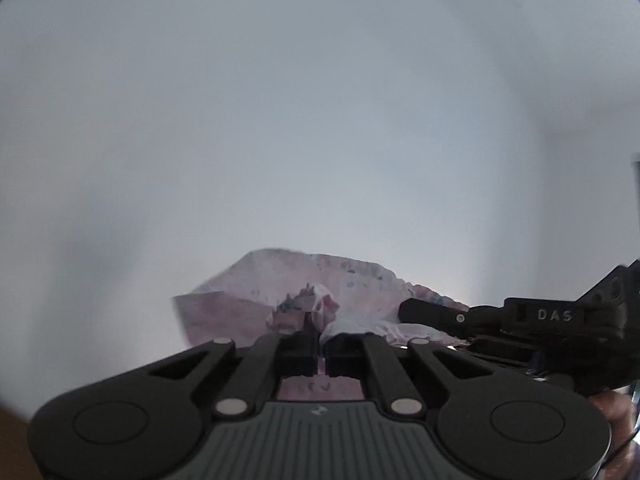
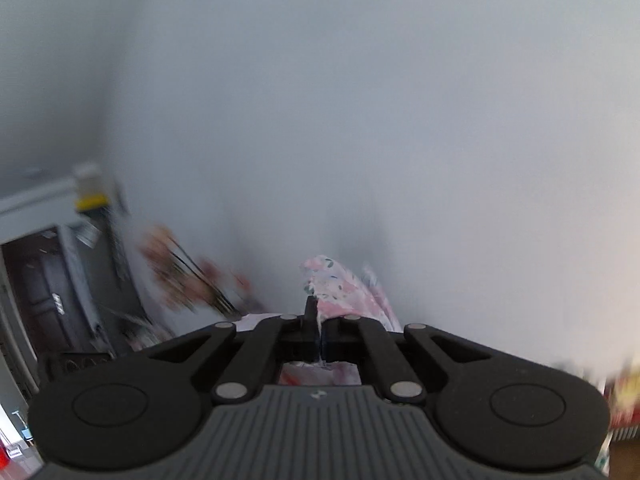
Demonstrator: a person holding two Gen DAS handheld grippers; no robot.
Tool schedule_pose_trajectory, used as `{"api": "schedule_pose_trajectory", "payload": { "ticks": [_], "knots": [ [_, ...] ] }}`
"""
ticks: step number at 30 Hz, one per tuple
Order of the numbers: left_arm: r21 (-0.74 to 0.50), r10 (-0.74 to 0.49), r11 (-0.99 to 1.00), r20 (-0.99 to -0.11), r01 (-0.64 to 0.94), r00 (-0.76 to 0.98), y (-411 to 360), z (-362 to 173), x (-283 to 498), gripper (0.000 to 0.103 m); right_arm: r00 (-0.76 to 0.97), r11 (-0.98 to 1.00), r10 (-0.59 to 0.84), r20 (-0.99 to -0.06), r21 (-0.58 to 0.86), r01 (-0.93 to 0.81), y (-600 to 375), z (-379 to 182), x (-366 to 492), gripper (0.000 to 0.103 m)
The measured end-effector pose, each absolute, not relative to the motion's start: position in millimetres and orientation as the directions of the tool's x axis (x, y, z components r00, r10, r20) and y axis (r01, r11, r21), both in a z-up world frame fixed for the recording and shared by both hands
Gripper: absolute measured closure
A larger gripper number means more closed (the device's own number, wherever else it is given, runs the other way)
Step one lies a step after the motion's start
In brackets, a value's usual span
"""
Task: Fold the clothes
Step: 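Grasp the pink floral dress bundle with both grippers, then lift the pink floral dress with both grippers, letting it hang open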
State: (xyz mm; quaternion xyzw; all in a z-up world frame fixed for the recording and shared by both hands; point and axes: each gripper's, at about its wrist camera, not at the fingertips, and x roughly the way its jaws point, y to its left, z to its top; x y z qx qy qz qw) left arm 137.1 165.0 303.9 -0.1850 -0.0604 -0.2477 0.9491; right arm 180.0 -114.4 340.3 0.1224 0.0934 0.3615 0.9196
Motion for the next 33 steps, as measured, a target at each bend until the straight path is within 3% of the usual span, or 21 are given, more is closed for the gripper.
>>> {"api": "schedule_pose_trajectory", "payload": {
  "ticks": [3,7,10,16,19,22,24,25,27,29,31,33],
  "knots": [
    [-0.203,-0.449,0.832,0.299,0.516,0.842,147,350,60,0.101,0.699,0.674,0.712,0.061,0.221,-0.705,-132,403,96,0.103],
    [-0.130,-0.487,0.813,0.381,0.567,0.786,131,386,-17,0.100,0.668,0.649,0.722,0.182,0.156,-0.744,-156,440,5,0.103],
    [-0.072,-0.488,0.819,0.436,0.570,0.756,120,403,-64,0.099,0.676,0.666,0.706,0.209,0.127,-0.735,-168,456,-29,0.103],
    [-0.009,-0.480,0.851,0.393,0.525,0.784,97,409,-88,0.095,0.700,0.700,0.672,0.242,0.103,-0.707,-190,477,-71,0.103],
    [-0.028,-0.459,0.870,0.317,0.492,0.830,90,405,-67,0.095,0.751,0.727,0.642,0.153,0.192,-0.660,-195,462,-29,0.103],
    [-0.073,-0.382,0.915,0.170,0.398,0.909,84,373,-20,0.094,0.797,0.771,0.604,0.002,0.254,-0.585,-189,417,41,0.103],
    [-0.063,-0.300,0.952,-0.016,0.299,0.954,82,330,23,0.073,0.816,0.821,0.556,-0.160,0.262,-0.508,-177,367,95,0.101],
    [-0.051,-0.253,0.967,-0.109,0.249,0.961,81,309,45,0.048,0.815,0.850,0.520,-0.255,0.253,-0.463,-169,337,123,0.098],
    [0.048,-0.106,0.991,-0.321,0.128,0.941,76,249,72,0.049,0.783,0.912,0.410,-0.467,0.216,-0.348,-159,269,166,0.069],
    [0.122,-0.029,0.988,-0.473,0.098,0.881,75,192,72,0.052,0.708,0.943,0.330,-0.625,0.178,-0.282,-160,206,182,0.067],
    [0.087,-0.138,0.972,-0.538,0.218,0.832,69,158,47,0.048,0.663,0.935,0.347,-0.664,0.190,-0.299,-176,164,166,0.059],
    [0.009,-0.284,0.938,-0.556,0.347,0.782,60,128,23,0.041,0.658,0.929,0.362,-0.660,0.195,-0.315,-175,160,127,0.037]
  ]
}}
